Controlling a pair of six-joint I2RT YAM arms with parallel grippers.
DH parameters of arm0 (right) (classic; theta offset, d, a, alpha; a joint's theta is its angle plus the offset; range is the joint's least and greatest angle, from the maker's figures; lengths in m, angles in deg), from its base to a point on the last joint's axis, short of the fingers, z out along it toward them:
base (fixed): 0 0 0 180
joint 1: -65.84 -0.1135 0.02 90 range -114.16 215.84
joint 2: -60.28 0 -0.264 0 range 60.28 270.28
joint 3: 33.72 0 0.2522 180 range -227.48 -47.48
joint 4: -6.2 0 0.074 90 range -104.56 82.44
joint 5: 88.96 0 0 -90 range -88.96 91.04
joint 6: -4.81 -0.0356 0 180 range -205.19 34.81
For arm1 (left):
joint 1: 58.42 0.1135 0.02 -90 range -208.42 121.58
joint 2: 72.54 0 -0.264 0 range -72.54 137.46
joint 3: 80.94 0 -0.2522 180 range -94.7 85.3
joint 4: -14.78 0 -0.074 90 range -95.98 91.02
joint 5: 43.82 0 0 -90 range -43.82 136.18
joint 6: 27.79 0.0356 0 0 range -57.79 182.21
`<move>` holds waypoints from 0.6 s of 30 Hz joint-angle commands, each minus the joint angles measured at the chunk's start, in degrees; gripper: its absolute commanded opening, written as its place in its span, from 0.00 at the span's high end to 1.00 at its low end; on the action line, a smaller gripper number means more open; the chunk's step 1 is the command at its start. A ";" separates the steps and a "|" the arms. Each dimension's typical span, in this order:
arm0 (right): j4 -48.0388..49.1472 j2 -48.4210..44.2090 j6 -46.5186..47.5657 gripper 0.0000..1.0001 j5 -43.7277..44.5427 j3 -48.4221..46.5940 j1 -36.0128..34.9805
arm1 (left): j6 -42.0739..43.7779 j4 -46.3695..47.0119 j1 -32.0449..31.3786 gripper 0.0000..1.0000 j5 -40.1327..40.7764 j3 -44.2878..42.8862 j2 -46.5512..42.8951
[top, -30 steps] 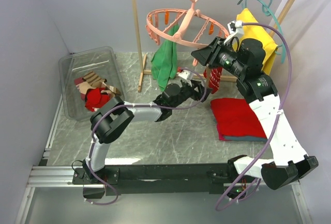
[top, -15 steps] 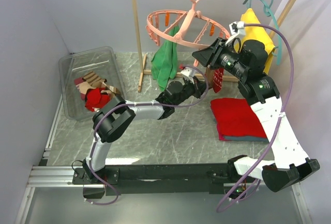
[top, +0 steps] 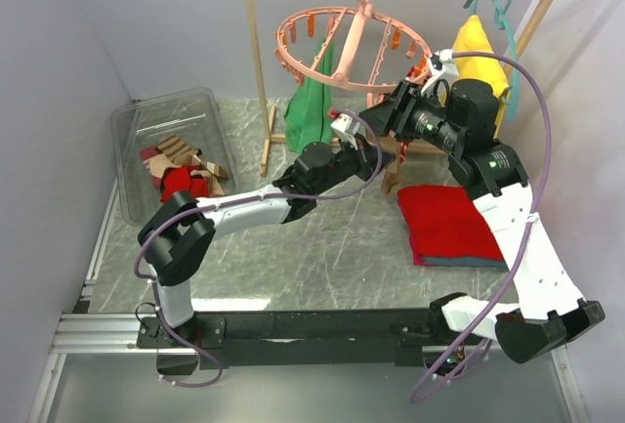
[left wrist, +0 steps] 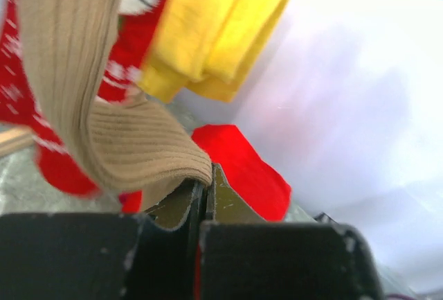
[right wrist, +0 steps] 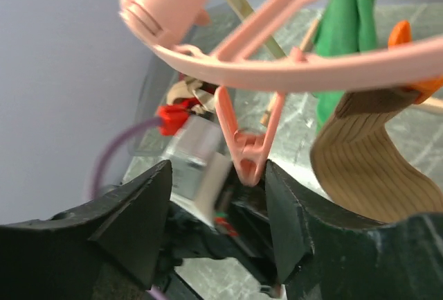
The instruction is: Remove the socks clipped to the hanger
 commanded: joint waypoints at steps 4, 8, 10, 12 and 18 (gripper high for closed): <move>-6.50 -4.61 3.75 0.32 7.95 -1.08 -0.35 | -2.51 -2.91 -0.31 0.99 -2.92 2.61 -4.60; -8.70 -7.59 5.76 0.22 14.19 -0.90 -0.44 | -3.30 -4.50 -0.31 0.99 -4.14 2.08 -4.77; -9.93 -8.13 6.47 0.21 19.27 -1.17 -0.35 | -3.57 -4.77 -0.40 0.99 -4.50 1.91 -4.95; -10.72 -7.87 7.44 0.21 22.54 -2.22 -0.44 | -3.83 -5.47 -0.40 0.99 -4.94 1.65 -5.30; -12.92 -4.53 9.72 0.21 34.23 -7.14 -0.18 | -5.06 -6.70 -0.84 0.99 -6.34 1.20 -6.26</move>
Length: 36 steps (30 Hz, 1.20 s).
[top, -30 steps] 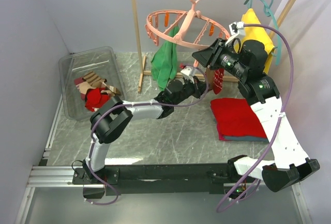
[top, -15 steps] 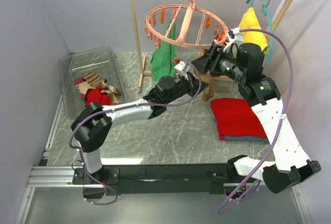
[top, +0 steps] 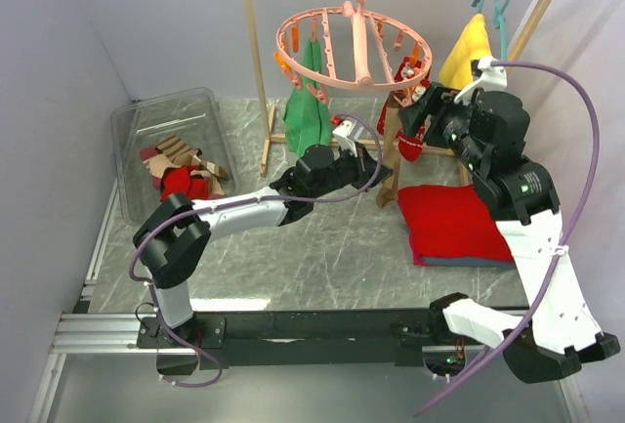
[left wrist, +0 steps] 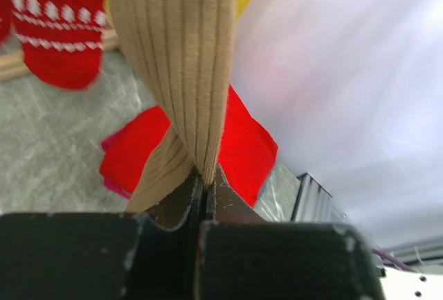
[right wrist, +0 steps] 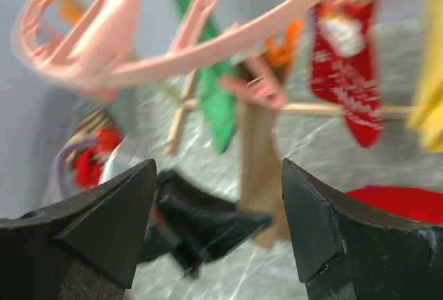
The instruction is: Remove the socks clipped to the hanger
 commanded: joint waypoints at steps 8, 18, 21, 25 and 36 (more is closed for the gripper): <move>1.62 6.35 4.75 0.27 15.72 -4.92 2.67 | -1.70 -1.75 -2.16 0.99 -3.49 -0.96 -6.19; 9.71 8.29 8.00 0.37 5.18 -1.23 6.63 | -1.26 -3.16 -2.42 0.99 -3.31 -0.17 -8.56; 12.43 8.64 9.14 0.38 1.83 0.44 6.63 | -1.43 -3.42 -2.60 0.99 -3.32 0.01 -8.83; 14.45 8.30 10.55 0.37 -2.04 2.37 6.55 | -1.26 -3.95 -2.77 0.99 -3.32 -0.17 -9.18; 17.18 9.26 10.55 0.36 -7.40 2.81 6.63 | -1.43 -5.00 -3.56 0.99 -3.58 -1.13 -9.00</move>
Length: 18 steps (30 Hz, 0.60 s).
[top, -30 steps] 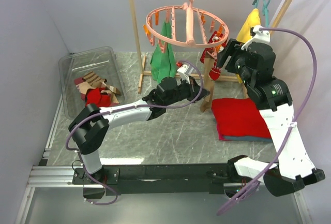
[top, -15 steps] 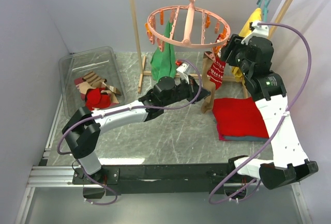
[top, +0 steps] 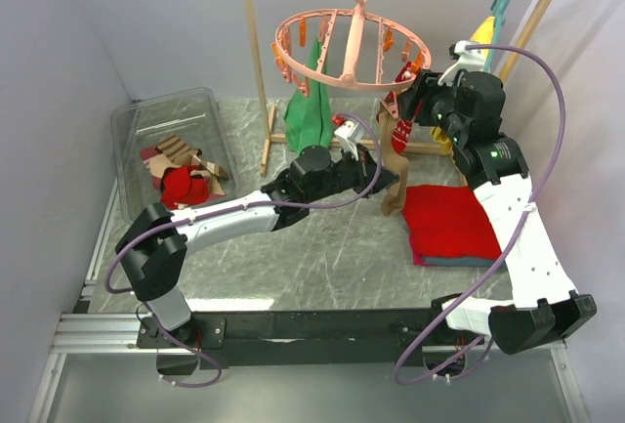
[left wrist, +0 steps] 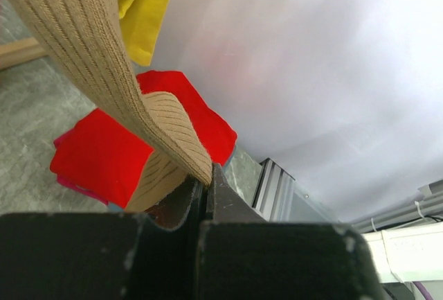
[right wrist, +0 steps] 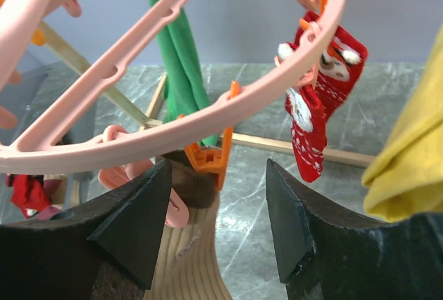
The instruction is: Remove the socks clipped to the hanger
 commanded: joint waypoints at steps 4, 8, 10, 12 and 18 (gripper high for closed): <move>5.67 0.62 0.43 0.36 -4.02 -0.16 0.30 | -0.45 -0.31 -0.85 0.99 -1.06 -1.31 -2.36; 6.64 1.68 0.08 0.36 -5.34 -0.77 0.21 | -0.36 -0.74 -1.12 0.99 -0.89 -1.49 -2.62; 7.34 2.12 -0.36 0.37 -5.69 -0.86 0.21 | -0.19 -1.18 -1.21 0.99 -0.89 -1.66 -2.97; 7.26 2.91 -0.54 0.38 -6.13 -1.47 0.21 | -0.10 -1.45 -1.29 0.99 -0.80 -1.75 -3.06; 8.31 3.79 -0.19 0.42 -7.53 -1.65 -0.14 | 0.25 -2.15 -1.73 0.99 -0.54 -2.19 -3.59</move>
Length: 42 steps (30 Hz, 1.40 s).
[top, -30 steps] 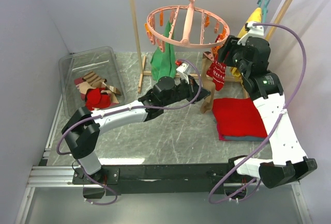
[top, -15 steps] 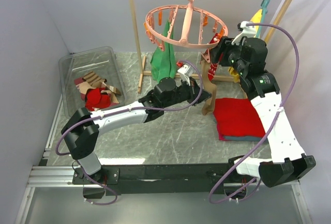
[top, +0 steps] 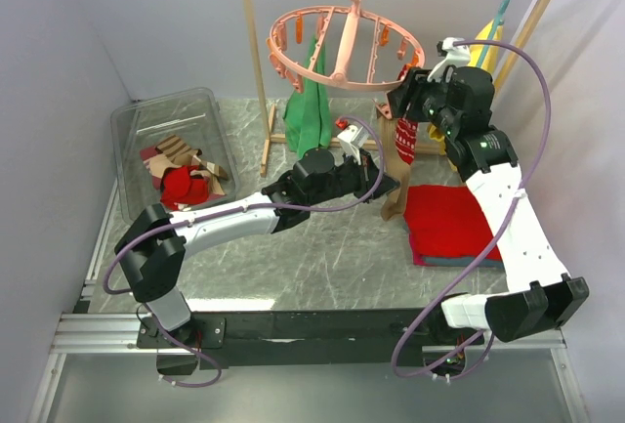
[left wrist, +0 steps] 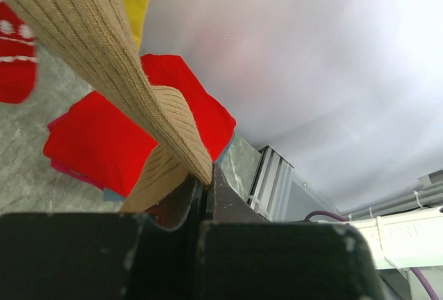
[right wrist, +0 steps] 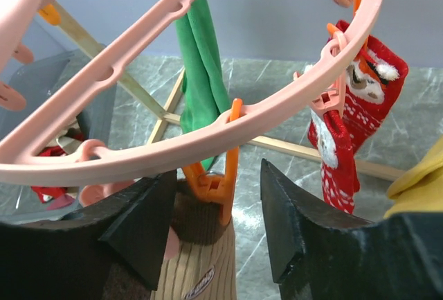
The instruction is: Remove the socks clipped to the hanger
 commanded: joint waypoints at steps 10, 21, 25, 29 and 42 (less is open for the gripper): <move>6.48 -0.32 2.08 0.57 0.36 -0.84 -2.67 | -0.30 0.54 -0.86 0.99 0.08 -1.22 -3.44; 5.52 -0.50 1.37 1.00 3.35 -0.49 -3.29 | -0.82 -1.13 -0.86 0.99 1.92 2.72 -4.49; 4.90 -0.59 1.37 1.00 3.62 -0.49 -3.29 | -2.23 -0.96 -0.86 0.99 3.06 8.08 -6.16; 4.99 -0.76 1.20 1.00 3.44 -0.14 -3.29 | -4.77 0.09 -0.86 0.99 3.86 16.16 -8.18; 5.69 -1.81 0.23 1.00 2.56 2.68 -3.29 | -8.12 -15.09 5.28 0.99 14.67 32.62 -26.80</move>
